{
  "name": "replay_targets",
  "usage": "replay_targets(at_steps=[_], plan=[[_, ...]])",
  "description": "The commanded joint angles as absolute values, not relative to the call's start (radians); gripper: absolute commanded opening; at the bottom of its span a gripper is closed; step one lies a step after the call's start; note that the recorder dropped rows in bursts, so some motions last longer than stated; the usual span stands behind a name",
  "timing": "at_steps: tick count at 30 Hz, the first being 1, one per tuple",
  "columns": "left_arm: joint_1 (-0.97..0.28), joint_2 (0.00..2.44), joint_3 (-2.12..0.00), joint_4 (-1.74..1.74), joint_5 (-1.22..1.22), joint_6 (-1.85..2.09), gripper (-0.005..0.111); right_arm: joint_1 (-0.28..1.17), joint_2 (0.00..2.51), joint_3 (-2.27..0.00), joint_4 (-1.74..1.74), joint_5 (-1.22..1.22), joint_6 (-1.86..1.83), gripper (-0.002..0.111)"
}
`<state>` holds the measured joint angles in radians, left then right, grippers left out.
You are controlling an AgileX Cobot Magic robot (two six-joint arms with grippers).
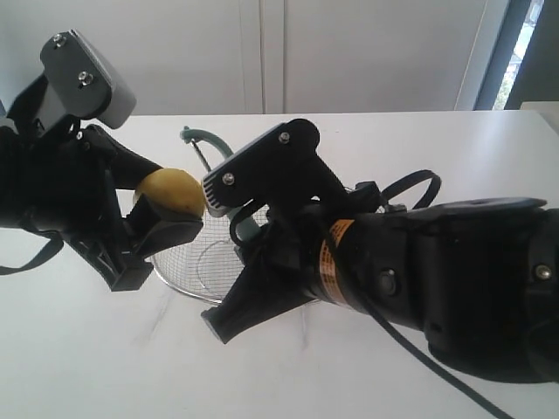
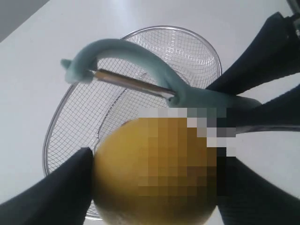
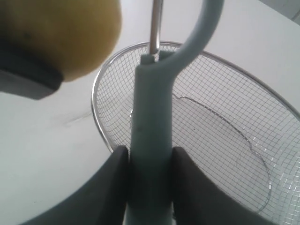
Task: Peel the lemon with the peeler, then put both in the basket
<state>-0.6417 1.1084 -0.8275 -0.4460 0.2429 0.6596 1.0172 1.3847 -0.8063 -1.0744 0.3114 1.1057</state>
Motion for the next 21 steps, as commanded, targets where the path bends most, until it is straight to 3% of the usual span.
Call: replay_targets(at_steps=[1, 21], plan=[[-0.640, 1.096, -0.826, -0.455, 0.227, 0.662, 0.000, 1.028, 1.375, -0.817, -1.069, 0.307, 1.102, 0.000], [-0.640, 1.096, -0.802, -0.437, 0.172, 0.662, 0.000, 1.066, 1.375, -0.817, -1.063, 0.314, 1.102, 0.000]])
